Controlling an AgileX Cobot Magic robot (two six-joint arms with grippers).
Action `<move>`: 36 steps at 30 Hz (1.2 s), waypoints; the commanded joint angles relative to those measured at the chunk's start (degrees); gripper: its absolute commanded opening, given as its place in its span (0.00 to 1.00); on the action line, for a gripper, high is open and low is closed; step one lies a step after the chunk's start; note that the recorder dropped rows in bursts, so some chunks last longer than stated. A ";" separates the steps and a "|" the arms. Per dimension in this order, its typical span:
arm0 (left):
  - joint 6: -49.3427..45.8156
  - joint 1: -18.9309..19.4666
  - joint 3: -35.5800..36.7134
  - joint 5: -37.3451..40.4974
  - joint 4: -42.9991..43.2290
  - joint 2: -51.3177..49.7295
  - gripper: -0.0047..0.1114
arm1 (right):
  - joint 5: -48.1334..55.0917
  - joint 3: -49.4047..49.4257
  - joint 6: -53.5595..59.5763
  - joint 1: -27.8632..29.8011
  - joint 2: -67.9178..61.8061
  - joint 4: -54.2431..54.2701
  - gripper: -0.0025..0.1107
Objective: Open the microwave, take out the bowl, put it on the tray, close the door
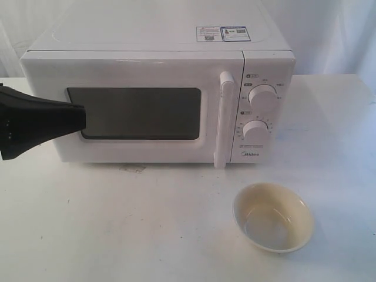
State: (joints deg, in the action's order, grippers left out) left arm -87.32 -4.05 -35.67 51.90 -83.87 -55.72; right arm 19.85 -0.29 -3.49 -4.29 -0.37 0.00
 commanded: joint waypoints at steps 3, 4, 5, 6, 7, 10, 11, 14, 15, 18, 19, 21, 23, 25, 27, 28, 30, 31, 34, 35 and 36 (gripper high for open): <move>0.14 -0.06 0.31 0.06 -0.95 1.15 0.04 | -0.01 0.29 -0.23 0.32 0.37 -0.38 0.02; 0.11 -0.06 0.31 -0.21 -0.84 2.16 0.04 | -0.01 0.29 -0.23 0.32 0.37 -0.38 0.02; 0.11 -0.06 0.31 -0.21 -0.72 3.50 0.04 | -0.01 0.29 -0.23 0.32 0.37 -0.38 0.02; 0.11 -0.06 0.31 -0.34 -0.46 4.76 0.04 | -0.01 0.29 -0.23 0.32 0.37 -0.38 0.02; 0.11 -0.06 0.31 -0.91 -0.18 7.17 0.04 | -0.01 0.29 -0.23 0.32 0.37 -0.38 0.02; 2.38 -0.06 0.31 -2.95 0.81 14.52 0.04 | -0.01 0.29 -0.23 0.32 0.37 -0.38 0.02; 3.88 -0.06 0.44 -4.28 1.24 16.94 0.04 | -0.01 0.29 -0.23 0.32 0.37 -0.38 0.02; 10.41 -0.06 2.15 -10.41 2.11 25.88 0.04 | -0.01 0.29 -0.23 0.32 0.37 -0.38 0.02; 11.85 -0.06 3.03 -12.74 2.77 28.79 0.04 | -0.01 0.29 -0.23 0.32 0.37 -0.38 0.02; 15.89 -0.06 4.90 -17.04 7.56 34.77 0.04 | -0.01 0.29 -0.23 0.32 0.37 -0.38 0.02; 17.72 -0.06 5.38 -17.82 9.67 35.94 0.04 | -0.01 0.29 -0.23 0.32 0.37 -0.38 0.02; 20.20 -0.06 6.15 -17.92 12.29 37.21 0.04 | -0.01 0.29 -0.23 0.32 0.37 -0.38 0.02; 21.86 -0.06 6.99 -17.81 12.84 37.52 0.04 | -0.01 0.29 -0.23 0.32 0.37 -0.38 0.02; 23.77 -0.06 7.93 -17.81 12.35 37.52 0.04 | -0.01 0.29 -0.23 0.32 0.37 -0.38 0.02; 25.24 -0.06 9.12 -17.91 11.03 38.01 0.04 | -0.01 0.29 -0.23 0.32 0.37 -0.38 0.02; 25.93 -0.06 9.88 -18.18 10.51 38.68 0.04 | -0.01 0.29 -0.23 0.32 0.37 -0.38 0.02; 26.06 -0.06 11.09 -19.54 10.21 40.09 0.04 | -0.01 0.29 -0.23 0.32 0.37 -0.38 0.02; 26.06 -0.06 11.64 -20.71 10.32 41.02 0.04 | -0.01 0.29 -0.23 0.32 0.37 -0.38 0.02; 26.06 -0.06 14.02 -26.98 10.32 44.36 0.04 | -0.01 0.29 -0.23 0.32 0.37 -0.38 0.02; 26.06 -0.06 15.19 -29.31 10.32 45.72 0.04 | -0.01 0.29 -0.23 0.32 0.37 -0.38 0.02; 26.06 -0.06 16.16 -31.19 10.32 47.15 0.04 | -0.01 0.29 -0.23 0.32 0.37 -0.38 0.02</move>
State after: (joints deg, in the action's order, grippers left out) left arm -61.95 -4.05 -22.16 26.68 -72.00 -11.98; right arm 19.93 -0.29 -3.59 -4.29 -0.37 0.00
